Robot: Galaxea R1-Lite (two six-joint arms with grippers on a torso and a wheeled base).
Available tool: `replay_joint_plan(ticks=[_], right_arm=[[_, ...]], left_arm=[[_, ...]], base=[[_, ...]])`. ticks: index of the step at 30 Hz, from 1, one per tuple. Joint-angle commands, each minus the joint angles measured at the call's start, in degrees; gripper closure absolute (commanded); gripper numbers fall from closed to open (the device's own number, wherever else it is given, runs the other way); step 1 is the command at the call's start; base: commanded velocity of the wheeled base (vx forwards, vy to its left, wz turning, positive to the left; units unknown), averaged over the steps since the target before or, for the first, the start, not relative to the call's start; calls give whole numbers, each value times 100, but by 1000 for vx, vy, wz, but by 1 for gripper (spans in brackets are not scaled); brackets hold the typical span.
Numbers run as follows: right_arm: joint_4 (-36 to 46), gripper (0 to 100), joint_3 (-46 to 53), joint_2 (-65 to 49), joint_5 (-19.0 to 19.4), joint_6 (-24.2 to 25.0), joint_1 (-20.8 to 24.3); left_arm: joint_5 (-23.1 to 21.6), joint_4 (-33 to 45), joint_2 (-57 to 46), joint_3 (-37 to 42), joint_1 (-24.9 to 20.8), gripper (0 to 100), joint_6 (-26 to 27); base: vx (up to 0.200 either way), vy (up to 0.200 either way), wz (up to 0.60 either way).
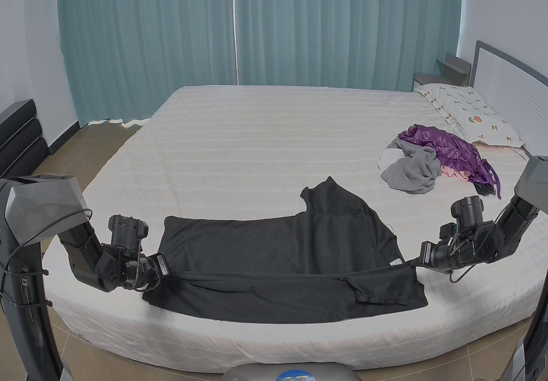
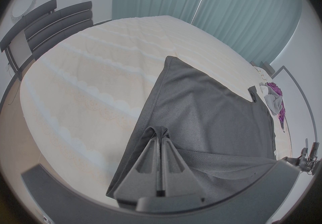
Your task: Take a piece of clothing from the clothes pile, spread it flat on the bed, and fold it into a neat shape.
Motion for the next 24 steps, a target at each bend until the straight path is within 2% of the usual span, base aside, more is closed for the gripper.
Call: replay_joint_plan(ticks=[1,8,9,10,16,19,24], right_arm=[[1,100,18,23,8,-2,11],[1,100,-8,217,17,7,55],[1,0,-8,225,17,7,55],[1,0,-17,234,26,16,55],[-17,0,53,181,114,174,72],[-96,0,273,-65,342,332,55],[-667,0,871,-320,412,684,64]], left_arm=[[2,-1,-165,41,0,100,-1],[-7,-1,-60,-3,9,100,-10],[-15,-10,-7,-21,18,100,-10],[-24,-18,46,-38,9,0,-10],[-15,-45,151,-109,9,0,-159],[-24,-54,54,-56,9,0,-344],[-24,-71,-447,137,26,0,-564]], base=[[0,0,0],[0,0,0],[0,0,0],[0,0,0],[0,0,0],[0,0,0],[0,0,0]])
